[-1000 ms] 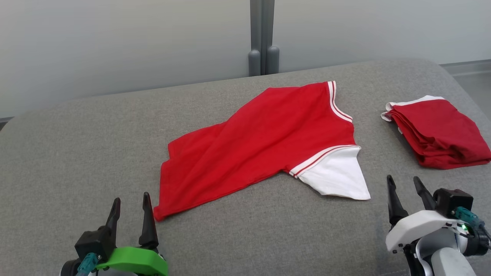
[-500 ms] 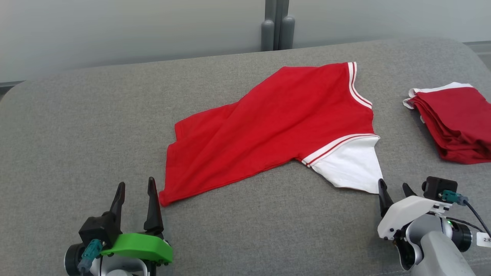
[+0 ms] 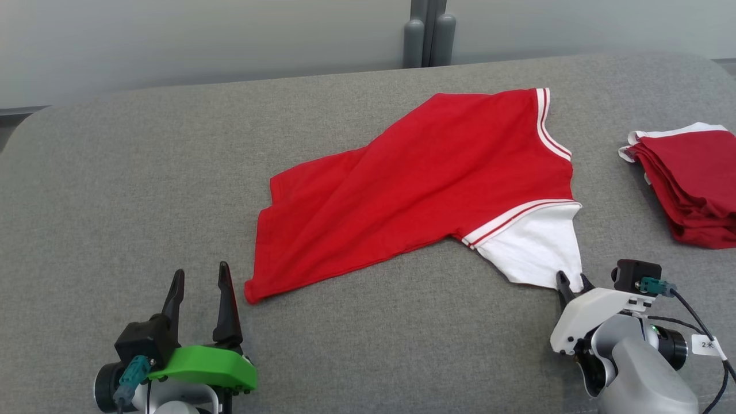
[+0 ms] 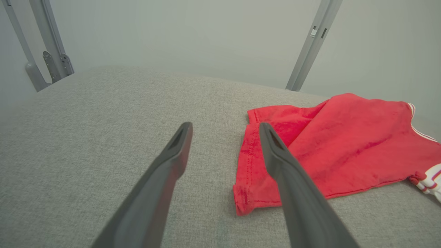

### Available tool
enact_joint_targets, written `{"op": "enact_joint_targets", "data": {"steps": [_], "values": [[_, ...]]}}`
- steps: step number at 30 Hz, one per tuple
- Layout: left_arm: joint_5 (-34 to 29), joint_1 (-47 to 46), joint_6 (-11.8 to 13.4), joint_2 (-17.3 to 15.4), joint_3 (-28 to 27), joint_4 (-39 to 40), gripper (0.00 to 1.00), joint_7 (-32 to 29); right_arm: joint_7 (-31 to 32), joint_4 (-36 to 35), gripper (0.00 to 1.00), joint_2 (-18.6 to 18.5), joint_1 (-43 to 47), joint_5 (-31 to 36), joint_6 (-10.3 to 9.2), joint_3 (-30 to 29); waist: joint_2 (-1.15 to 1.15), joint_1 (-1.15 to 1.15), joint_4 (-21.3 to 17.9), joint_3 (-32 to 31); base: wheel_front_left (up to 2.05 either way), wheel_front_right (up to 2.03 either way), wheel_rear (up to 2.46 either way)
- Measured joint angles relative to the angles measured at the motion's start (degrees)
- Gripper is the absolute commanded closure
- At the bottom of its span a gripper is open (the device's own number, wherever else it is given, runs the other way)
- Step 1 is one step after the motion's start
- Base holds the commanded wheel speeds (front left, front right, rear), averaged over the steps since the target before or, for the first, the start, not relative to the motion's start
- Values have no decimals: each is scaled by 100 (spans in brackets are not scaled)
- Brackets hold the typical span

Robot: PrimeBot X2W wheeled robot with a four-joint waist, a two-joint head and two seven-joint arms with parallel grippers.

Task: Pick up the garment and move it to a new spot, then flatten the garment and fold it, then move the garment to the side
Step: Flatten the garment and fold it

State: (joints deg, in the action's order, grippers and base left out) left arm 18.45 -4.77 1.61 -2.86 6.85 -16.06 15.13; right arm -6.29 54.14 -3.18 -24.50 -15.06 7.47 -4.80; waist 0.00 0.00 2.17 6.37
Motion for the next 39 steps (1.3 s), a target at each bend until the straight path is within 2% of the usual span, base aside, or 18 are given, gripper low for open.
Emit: {"op": "enact_joint_targets", "data": {"steps": [1,2,10,14,18,26,29,33,39], "values": [[0,0,0,0,0,0,0,0,0,0,89,0,0,0,0,0,0,0,0,0,0,0,0],[0,0,0,0,-7,-2,0,0,-32,57,100,3,-36,1,1,8,0,0,-4,-5,0,0,0],[-1,5,0,0,-52,-1,0,0,-525,70,100,38,-189,-24,3,-120,0,0,-60,-74,0,0,0],[13,18,-1,0,-49,18,0,0,-664,-423,100,40,-191,-210,3,-136,0,0,-104,-133,0,0,0],[42,74,-3,0,-59,29,0,0,-699,-1206,100,41,30,-366,3,-204,0,0,-156,-194,0,0,0],[218,182,-83,0,-32,-68,0,0,13,-3241,100,41,1187,-670,3,-425,0,0,-260,-264,0,0,0],[456,216,-267,1,201,-436,0,-82,355,-3946,100,35,1634,-714,2,-581,0,0,-311,-275,0,0,0],[842,233,-415,3,514,-859,0,-388,542,-4315,100,40,1870,-773,2,-610,0,0,-344,-301,0,0,0],[1508,157,-390,9,896,-1288,0,-651,621,-4492,100,38,1996,-840,2,-578,0,0,-373,-329,0,0,0]]}}
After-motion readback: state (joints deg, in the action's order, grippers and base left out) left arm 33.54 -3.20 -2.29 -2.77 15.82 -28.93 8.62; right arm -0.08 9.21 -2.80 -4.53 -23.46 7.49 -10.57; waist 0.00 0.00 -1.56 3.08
